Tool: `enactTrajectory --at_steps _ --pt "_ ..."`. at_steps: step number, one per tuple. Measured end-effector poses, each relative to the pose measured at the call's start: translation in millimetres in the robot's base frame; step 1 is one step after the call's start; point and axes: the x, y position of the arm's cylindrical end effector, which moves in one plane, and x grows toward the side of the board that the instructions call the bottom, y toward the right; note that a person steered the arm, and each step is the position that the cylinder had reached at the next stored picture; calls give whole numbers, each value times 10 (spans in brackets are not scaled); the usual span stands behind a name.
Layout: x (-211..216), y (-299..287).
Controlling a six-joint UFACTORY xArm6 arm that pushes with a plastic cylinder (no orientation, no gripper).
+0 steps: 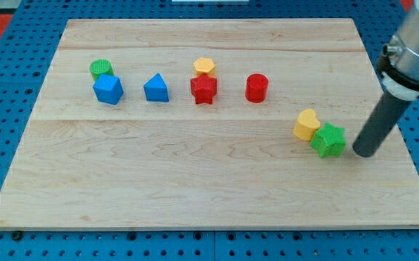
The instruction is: Place the green star to the center of the board
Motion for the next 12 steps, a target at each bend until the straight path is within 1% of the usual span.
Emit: enactTrajectory --at_steps 2,4,5,6,7,8,10,12 --pt "-17 -951" --pt "-53 -719" --pt "-219 -652" --pt "-161 -950" --pt "63 -1389" --pt "82 -1663" --pt "-97 -1798" --pt "-231 -2200"
